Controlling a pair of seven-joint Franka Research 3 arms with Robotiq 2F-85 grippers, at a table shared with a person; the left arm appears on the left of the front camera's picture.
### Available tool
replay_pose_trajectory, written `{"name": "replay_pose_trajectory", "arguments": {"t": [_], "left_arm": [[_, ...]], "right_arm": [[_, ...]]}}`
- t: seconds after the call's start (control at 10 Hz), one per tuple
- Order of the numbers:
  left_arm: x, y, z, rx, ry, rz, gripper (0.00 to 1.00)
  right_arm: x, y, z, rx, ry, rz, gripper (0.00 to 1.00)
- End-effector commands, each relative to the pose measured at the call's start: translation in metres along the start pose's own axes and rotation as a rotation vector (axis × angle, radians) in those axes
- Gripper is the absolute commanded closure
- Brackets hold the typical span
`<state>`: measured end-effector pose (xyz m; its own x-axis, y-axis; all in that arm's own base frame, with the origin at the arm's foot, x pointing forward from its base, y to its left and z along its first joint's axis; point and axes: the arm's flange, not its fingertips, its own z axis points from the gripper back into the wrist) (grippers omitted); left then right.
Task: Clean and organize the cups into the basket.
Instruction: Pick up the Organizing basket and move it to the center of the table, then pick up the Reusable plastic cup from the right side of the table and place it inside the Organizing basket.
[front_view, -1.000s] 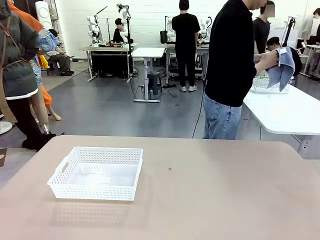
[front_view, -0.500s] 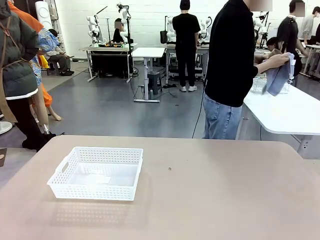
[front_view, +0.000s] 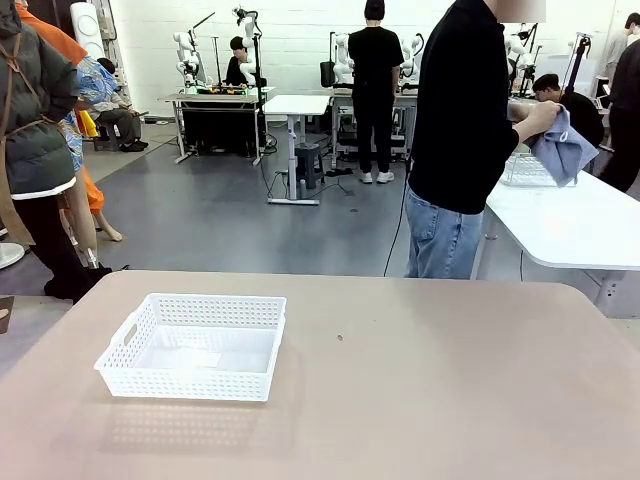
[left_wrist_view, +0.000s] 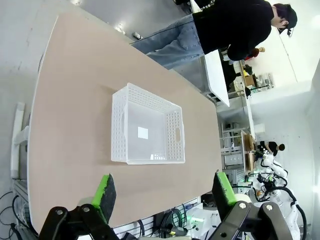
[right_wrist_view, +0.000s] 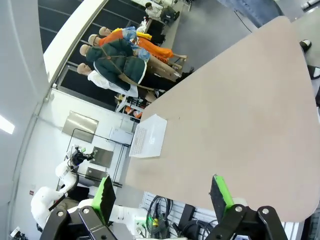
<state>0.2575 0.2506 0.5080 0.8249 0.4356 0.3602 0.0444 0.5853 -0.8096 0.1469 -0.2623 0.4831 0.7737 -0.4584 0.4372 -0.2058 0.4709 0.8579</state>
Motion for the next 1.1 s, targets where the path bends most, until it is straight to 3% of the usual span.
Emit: {"name": "replay_pose_trajectory", "arguments": {"t": [0.0,1.0], "left_arm": [[0.0013,-0.0021,-0.0003,0.001,-0.014,0.021,0.0],[0.0013,-0.0021,-0.0003,0.001,-0.014,0.021,0.0]], "right_arm": [[-0.0023,0.0008,0.0041,0.016,-0.01,0.019,0.0],[-0.0023,0.0008,0.0041,0.016,-0.01,0.019,0.0]]}}
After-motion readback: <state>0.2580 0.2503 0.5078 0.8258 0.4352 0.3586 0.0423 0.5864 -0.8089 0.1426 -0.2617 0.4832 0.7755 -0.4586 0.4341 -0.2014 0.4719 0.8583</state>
